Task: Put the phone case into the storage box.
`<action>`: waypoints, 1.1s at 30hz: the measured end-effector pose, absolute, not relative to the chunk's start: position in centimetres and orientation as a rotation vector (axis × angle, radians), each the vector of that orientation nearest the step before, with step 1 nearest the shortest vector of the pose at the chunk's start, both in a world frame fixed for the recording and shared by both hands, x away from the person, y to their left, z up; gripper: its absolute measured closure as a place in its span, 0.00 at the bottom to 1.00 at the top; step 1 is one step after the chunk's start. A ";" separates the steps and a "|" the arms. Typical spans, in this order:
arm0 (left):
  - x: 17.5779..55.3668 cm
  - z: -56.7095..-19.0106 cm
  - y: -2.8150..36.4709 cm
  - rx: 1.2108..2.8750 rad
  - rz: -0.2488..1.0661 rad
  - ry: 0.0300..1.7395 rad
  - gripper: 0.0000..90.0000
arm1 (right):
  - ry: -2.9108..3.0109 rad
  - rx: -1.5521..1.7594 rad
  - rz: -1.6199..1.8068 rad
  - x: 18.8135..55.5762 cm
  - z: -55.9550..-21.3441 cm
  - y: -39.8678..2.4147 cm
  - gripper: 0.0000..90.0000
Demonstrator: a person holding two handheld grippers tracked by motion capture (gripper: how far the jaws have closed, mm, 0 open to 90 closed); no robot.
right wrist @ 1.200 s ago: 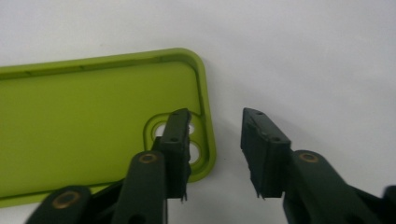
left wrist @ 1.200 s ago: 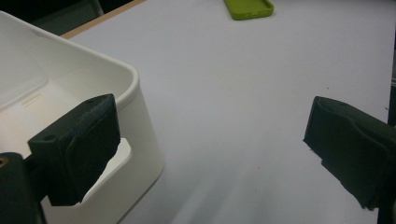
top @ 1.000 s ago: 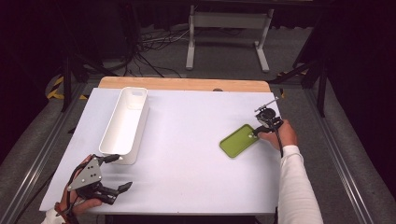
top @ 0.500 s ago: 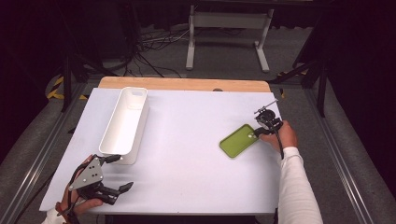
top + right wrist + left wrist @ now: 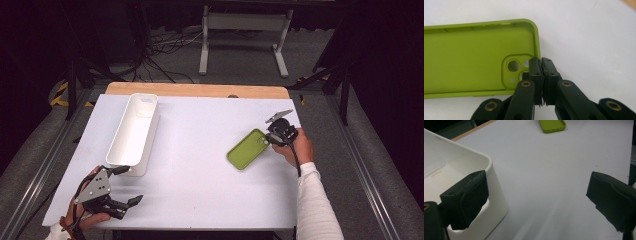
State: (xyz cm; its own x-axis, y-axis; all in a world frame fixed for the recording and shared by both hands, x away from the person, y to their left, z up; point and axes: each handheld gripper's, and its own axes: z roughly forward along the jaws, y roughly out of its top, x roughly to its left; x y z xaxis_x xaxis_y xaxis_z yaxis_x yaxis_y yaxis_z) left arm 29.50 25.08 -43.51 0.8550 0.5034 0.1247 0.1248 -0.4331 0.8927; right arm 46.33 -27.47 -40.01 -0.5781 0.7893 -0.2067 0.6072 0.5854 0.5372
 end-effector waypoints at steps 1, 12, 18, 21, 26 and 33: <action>29.5 -43.5 25.1 1.996 0.460 0.458 0.05 | 2.357 1.092 0.608 46.0 -39.5 -27.2 0.98; 29.5 -43.3 25.1 1.989 0.468 0.460 0.05 | 2.215 1.030 0.757 43.8 -38.1 -26.7 0.98; 29.5 -43.3 24.7 1.992 0.468 0.454 0.05 | 2.165 0.969 0.791 42.8 -37.8 -25.7 0.98; 29.5 -43.2 24.7 1.991 0.468 0.457 0.05 | 2.155 0.945 0.810 42.4 -37.7 -25.2 0.97; 29.5 -43.0 24.8 1.984 0.478 0.459 0.05 | 2.138 0.904 0.819 41.9 -37.4 -24.3 0.97; 29.8 -42.4 24.6 1.957 0.505 0.468 0.05 | 2.119 0.835 0.871 40.6 -36.6 -23.0 0.97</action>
State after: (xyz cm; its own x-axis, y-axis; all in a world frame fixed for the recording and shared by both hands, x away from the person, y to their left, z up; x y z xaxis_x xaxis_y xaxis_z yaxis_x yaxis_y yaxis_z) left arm 29.84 24.62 -42.41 0.8366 0.5289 0.1426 0.1027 -0.4072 0.9076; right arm 40.63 -23.04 -36.62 -0.5559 0.7557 -0.3462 0.2936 0.5682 0.7687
